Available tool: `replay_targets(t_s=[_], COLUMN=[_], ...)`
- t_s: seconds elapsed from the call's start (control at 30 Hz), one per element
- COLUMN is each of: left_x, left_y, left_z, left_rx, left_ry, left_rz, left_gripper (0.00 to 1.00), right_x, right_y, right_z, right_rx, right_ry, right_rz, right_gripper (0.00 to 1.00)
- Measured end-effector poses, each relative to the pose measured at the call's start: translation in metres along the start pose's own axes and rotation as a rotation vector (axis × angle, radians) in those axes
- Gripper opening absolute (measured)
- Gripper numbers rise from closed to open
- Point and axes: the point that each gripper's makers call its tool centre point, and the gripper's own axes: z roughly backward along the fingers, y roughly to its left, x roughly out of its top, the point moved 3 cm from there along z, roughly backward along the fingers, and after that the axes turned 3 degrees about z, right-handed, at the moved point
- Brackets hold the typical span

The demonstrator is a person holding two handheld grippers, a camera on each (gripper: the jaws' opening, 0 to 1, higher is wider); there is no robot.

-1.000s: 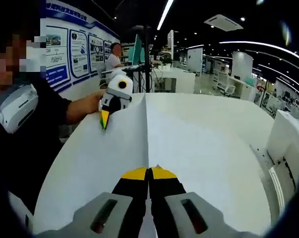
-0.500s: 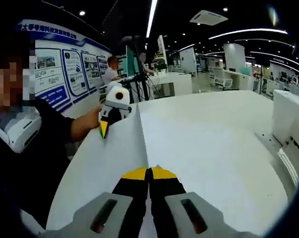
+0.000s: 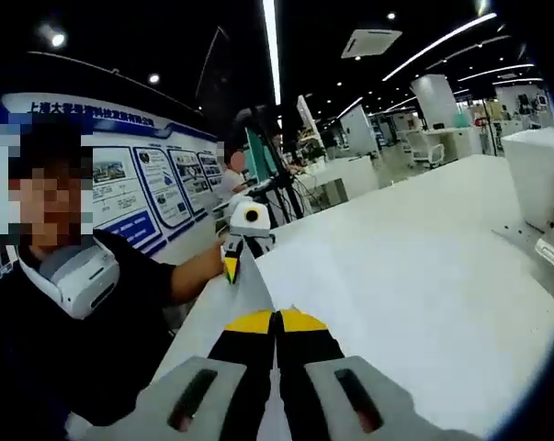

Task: Organize the stack of printing papers by aligning and flattening the scattered papers on the table

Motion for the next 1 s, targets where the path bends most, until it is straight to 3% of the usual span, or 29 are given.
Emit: replay_targets(t_s=[0.1,0.5,0.67,0.83,0.9,1.0], left_x=[0.0,0.003,0.004,0.003,0.003,0.003], left_y=[-0.001,-0.003,-0.001,-0.001,-0.001,-0.001], left_z=[0.0,0.001,0.001,0.0,0.001,0.001], left_rx=[-0.001,-0.02,-0.011,-0.005,-0.002,-0.001], left_ry=[0.001,-0.022,-0.029,-0.028,-0.029,-0.028], left_rz=[-0.002,0.007,0.016,0.016,0.02,0.019], left_gripper=[0.35,0.45,0.45,0.42,0.4,0.4], right_x=[-0.001,-0.014,-0.014,-0.016,-0.026,-0.031], right_y=[-0.003,-0.027,-0.022,-0.007,-0.01,-0.016], right_z=[-0.008,-0.019,-0.024,-0.036,-0.036,-0.031], right_rx=[0.008,-0.11,-0.115,-0.108,-0.135,-0.13], right_ry=[-0.012,0.029,0.011,0.043,0.108,0.16], right_rz=[-0.03,-0.19,-0.254,-0.24,-0.182,-0.161], right_gripper=[0.0,0.0,0.0,0.0,0.0,0.0])
